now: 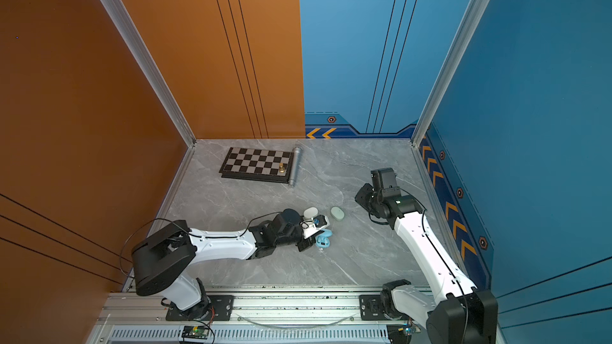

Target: Insert the wireless bluetooth earbuds into the charging case

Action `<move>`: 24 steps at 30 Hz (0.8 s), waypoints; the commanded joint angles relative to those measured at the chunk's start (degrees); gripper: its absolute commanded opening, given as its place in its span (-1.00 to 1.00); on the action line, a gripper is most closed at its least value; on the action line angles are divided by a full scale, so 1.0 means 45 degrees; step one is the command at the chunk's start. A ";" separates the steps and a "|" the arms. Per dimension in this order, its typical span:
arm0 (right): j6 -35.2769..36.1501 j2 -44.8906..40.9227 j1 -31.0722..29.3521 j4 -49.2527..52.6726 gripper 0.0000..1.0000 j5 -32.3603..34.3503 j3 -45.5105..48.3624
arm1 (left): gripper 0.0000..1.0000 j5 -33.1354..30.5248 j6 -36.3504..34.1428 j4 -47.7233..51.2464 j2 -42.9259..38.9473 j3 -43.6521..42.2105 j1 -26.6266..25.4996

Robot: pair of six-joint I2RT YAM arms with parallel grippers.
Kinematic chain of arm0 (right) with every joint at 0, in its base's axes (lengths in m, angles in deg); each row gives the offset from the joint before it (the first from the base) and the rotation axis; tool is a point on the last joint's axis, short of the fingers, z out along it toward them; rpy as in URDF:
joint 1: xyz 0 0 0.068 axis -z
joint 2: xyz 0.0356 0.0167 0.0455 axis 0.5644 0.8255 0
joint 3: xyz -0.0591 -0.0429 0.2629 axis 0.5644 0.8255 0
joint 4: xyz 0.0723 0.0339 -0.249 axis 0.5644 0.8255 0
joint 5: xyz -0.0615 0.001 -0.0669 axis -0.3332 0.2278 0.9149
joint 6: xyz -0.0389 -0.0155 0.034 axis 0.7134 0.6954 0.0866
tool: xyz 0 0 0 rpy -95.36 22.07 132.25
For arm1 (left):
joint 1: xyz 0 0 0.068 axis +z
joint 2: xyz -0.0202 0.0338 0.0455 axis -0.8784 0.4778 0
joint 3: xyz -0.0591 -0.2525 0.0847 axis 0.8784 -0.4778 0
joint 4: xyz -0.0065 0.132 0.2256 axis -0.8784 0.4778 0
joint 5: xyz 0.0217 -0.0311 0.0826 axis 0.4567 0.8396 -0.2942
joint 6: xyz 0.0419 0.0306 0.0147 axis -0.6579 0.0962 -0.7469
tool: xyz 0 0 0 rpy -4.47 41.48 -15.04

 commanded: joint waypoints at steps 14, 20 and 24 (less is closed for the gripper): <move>-0.0257 0.0031 0.0242 0.0058 -0.31 -0.0299 0.0163 | -0.82 -0.0225 0.0785 -0.1014 0.1556 0.0938 0.0071; -0.0209 -0.0116 0.0367 0.0073 -0.31 -0.0262 0.0158 | -0.71 -0.0132 0.0917 -0.0999 0.1785 0.0985 0.0245; 0.0122 -0.0241 0.0383 0.0135 -0.29 -0.0252 0.0158 | -0.64 -0.0020 0.1071 -0.0994 0.1834 0.0987 0.0387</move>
